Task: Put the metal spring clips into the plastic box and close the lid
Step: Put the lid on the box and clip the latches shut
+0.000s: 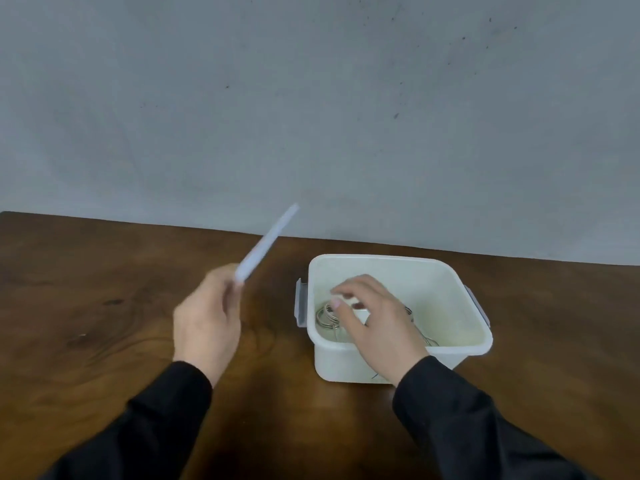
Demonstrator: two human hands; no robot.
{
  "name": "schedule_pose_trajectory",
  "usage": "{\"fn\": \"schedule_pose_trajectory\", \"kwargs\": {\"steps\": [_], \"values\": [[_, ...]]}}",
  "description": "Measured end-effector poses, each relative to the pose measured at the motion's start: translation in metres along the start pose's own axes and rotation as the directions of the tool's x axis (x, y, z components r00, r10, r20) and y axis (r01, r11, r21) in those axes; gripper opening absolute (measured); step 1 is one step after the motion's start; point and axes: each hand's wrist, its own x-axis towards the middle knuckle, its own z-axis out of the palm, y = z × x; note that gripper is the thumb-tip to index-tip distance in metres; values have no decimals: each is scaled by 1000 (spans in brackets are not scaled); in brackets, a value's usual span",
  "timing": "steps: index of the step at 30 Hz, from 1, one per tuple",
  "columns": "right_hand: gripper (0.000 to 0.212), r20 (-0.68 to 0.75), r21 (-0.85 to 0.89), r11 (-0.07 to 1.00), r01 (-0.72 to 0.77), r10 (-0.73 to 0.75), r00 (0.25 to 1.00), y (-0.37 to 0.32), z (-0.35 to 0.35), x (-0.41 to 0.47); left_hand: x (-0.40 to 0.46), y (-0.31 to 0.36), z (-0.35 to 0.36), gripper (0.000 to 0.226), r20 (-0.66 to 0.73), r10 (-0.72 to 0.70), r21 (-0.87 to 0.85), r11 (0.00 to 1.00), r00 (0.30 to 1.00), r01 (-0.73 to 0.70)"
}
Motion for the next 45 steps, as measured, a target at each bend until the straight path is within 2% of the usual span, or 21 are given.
{"fn": "schedule_pose_trajectory", "kwargs": {"steps": [2,4,6,8,10,12,14,17,21,23,26,29,32,34,36,38,39,41,42,43,45], "values": [[23,-170,130,991,9,13,985,5,-18,8,21,28,-21,26,-118,84,-177,979,989,-105],[38,-304,190,982,0,58,951,15,-41,19,41,62,-34,17,-202,179,-262,938,963,-229],[61,-312,250,965,-78,156,937,24,-69,29,58,94,-37,25,-225,176,-350,903,958,-248],[69,-263,386,915,-118,231,937,32,-97,32,70,118,-31,29,-177,96,-491,854,979,-172],[61,-251,458,877,-144,283,926,41,-120,29,81,131,-15,33,-35,-34,-669,743,999,2],[47,-272,446,869,-213,359,893,53,-134,20,88,130,3,31,128,-144,-724,663,981,191],[36,-263,467,839,-280,434,861,66,-140,9,88,118,23,28,282,-156,-661,683,947,310],[29,-188,487,786,-381,520,833,90,-139,-4,66,95,53,19,435,-138,-408,851,890,331],[26,-62,370,788,-492,549,834,120,-123,-12,44,82,74,24,483,-197,-211,919,853,332],[27,-72,339,793,-505,557,827,128,-117,-12,47,74,82,31,494,-223,-82,950,840,301],[37,-147,185,812,-554,580,801,137,-111,-10,52,45,99,49,524,-268,46,957,808,288],[39,-130,138,812,-567,583,802,142,-110,-14,43,61,91,29,553,-228,13,964,801,266],[33,-130,142,815,-561,578,806,149,-109,-21,30,68,86,43,614,-194,-47,959,765,281],[30,-123,183,802,-568,592,797,151,-109,-23,25,69,87,52,634,-217,-107,926,742,362],[41,-78,260,760,-595,631,772,153,-109,-22,23,67,86,71,628,-316,-171,836,711,522],[55,42,354,657,-666,700,713,153,-108,-19,19,61,85,92,630,-438,-201,706,642,679],[54,119,402,593,-698,722,682,153,-107,-17,17,56,84,94,656,-471,-217,631,590,745],[42,228,456,508,-731,727,648,154,-106,-18,13,51,84,70,743,-452,-224,527,494,820],[38,228,443,535,-719,709,667,154,-106,-19,11,53,84,53,761,-429,-229,525,487,820],[38,210,423,584,-692,680,702,156,-105,-20,10,56,84,43,755,-418,-231,553,506,801],[42,168,388,676,-627,616,769,155,-104,-22,10,61,86,31,700,-395,-238,657,595,715]]}}
